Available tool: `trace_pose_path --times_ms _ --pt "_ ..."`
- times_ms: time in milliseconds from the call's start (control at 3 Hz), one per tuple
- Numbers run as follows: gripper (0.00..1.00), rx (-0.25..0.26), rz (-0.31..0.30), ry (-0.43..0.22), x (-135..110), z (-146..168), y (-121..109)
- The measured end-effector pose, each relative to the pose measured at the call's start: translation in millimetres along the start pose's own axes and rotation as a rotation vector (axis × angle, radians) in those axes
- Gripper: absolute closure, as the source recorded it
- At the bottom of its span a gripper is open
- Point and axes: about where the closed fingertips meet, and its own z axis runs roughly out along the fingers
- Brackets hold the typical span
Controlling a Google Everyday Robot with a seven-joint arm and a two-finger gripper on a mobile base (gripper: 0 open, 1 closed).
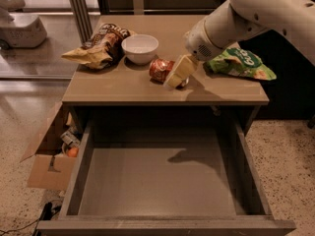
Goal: Place coke can into top drawer
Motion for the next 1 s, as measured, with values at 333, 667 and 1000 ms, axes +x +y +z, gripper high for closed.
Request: trace_pose_path --times_ms 333,667,1000 --pt "0.00 -0.028 0.010 0.019 2.1 22.8 0.0" --pt "0.00 -0.044 0.017 0.034 2.8 40.1 -1.2" --pt "0.00 -0.050 0.022 0.052 4.6 54.0 -4.1"
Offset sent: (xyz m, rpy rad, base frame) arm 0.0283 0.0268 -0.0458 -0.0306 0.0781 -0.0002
